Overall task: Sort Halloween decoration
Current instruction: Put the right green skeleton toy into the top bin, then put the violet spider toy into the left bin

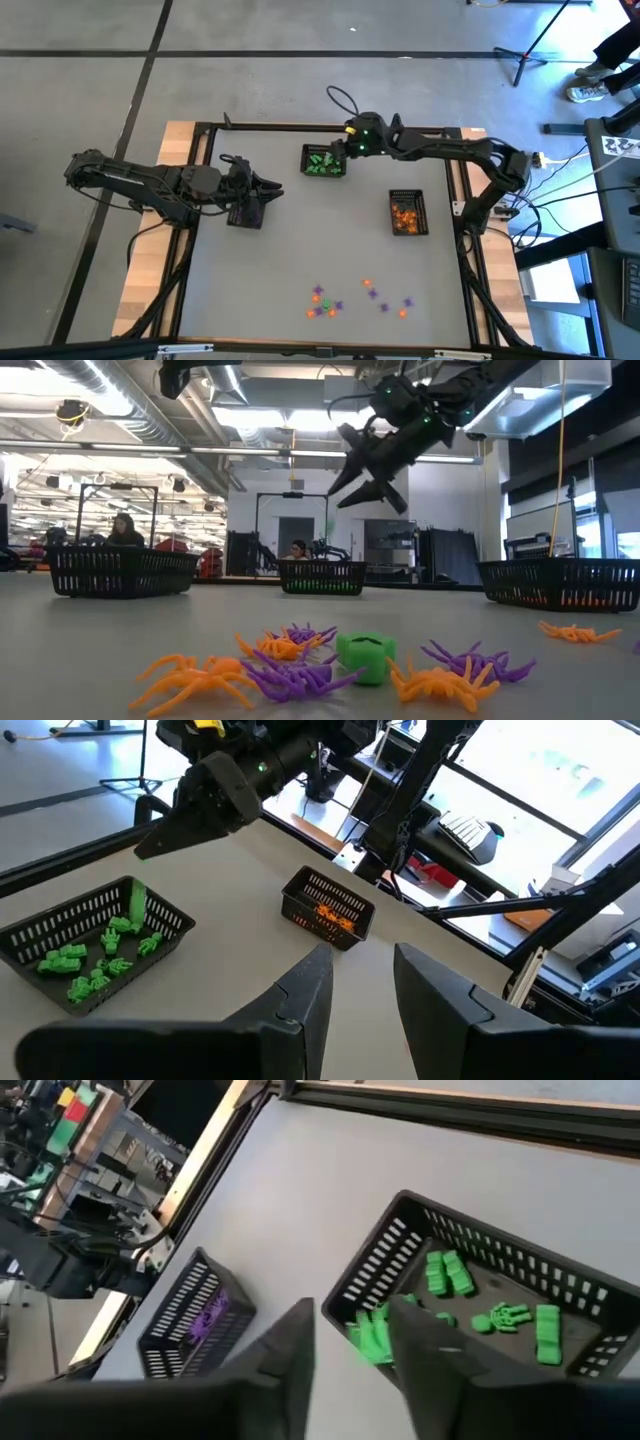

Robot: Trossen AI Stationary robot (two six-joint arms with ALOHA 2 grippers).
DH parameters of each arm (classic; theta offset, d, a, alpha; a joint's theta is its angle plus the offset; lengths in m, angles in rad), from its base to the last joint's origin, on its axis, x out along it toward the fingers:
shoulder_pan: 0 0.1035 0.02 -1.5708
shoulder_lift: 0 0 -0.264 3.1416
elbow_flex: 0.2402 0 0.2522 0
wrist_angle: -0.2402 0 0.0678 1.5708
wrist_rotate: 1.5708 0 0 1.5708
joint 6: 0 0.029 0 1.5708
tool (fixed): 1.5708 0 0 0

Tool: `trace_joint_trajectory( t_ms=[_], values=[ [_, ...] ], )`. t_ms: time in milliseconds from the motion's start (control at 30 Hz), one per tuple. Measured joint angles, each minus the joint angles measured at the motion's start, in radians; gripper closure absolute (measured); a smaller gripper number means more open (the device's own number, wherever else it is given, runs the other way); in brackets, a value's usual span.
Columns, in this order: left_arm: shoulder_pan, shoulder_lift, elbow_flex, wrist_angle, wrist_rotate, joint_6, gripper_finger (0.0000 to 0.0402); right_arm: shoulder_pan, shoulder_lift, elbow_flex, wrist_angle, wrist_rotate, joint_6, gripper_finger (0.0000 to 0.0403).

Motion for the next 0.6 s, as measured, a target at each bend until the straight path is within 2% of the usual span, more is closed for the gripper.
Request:
trace_joint_trajectory(
  t_ms=[167,333,467,600],
  values=[
    [0.000,0.000,0.000,-0.008,0.000,0.005,0.0300,-0.002,-0.009,0.050,-0.079,-0.060,-0.059,0.0220],
    [0.000,0.000,0.000,-0.007,0.000,0.019,0.0300,0.047,-0.080,0.104,-0.182,-0.188,-0.133,0.0222],
    [0.000,0.000,0.000,-0.011,0.000,0.027,0.0300,0.198,-0.179,0.126,-0.373,-0.162,-0.185,0.0244],
    [0.000,0.000,0.000,-0.013,0.000,0.035,0.0300,0.453,-0.258,0.126,-0.576,-0.066,-0.179,0.0260]
  ],
)
